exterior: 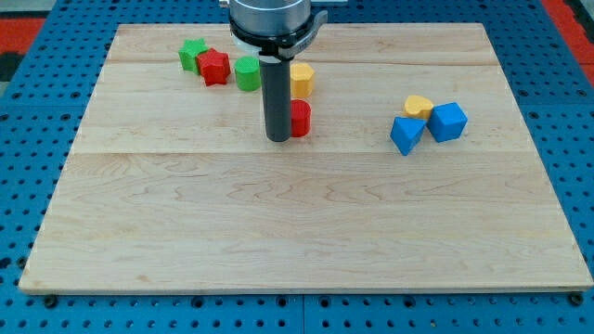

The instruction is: Move the yellow hexagon with the red circle towards top center of the board

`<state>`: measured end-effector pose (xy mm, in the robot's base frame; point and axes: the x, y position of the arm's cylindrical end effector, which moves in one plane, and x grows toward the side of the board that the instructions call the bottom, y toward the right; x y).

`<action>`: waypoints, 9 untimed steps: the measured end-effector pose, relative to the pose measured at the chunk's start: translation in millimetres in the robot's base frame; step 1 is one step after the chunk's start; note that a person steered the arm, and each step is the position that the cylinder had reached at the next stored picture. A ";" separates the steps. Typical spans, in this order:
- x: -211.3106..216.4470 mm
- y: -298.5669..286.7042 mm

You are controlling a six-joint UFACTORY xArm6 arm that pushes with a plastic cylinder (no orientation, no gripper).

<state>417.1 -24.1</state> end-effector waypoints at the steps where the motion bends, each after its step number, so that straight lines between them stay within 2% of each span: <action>1: -44.1 -21.3; 2: -24.9 -18.4; 3: 50.7 -19.6; 5: 27.8 10.5; 8: -3.9 -3.6; 9: -13.6 18.6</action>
<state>403.5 -5.5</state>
